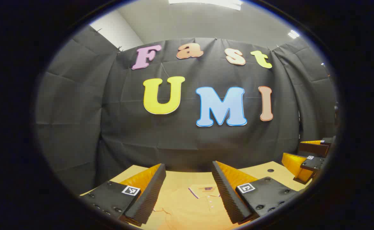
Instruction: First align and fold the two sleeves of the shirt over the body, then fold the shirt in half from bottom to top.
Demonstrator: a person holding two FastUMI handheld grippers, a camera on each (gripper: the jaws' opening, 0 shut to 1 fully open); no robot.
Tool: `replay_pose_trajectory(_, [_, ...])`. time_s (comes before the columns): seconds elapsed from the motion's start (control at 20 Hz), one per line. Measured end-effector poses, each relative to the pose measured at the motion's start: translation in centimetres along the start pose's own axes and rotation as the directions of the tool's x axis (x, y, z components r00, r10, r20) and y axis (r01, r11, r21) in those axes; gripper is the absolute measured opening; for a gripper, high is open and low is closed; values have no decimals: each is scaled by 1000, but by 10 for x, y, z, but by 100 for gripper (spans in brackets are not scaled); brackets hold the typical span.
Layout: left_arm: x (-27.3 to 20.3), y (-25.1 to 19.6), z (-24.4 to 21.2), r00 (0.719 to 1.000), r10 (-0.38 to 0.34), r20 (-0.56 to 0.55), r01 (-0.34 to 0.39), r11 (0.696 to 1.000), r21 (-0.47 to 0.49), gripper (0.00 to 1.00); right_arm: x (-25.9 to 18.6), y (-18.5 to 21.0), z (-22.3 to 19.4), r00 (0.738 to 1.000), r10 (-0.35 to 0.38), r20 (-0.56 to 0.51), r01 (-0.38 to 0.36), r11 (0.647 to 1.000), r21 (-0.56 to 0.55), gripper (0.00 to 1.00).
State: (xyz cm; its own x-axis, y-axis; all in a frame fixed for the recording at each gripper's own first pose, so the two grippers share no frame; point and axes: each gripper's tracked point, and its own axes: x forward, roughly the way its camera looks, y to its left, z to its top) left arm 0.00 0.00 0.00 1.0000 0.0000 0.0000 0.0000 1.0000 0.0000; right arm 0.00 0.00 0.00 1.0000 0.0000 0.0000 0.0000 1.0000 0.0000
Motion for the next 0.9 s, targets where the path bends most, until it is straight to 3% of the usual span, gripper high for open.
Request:
replay_pose_trajectory(0.75, [-2,3,-4,1000,18,-13,-18,1000,6,94,11,-6,-10,1000,21,-3,-21,1000,21,96])
replay_pose_trajectory(0.9, [-1,3,-5,1000,19,-25,-19,1000,-2,97,19,-9,-16,999,25,-19,-25,999,20,96])
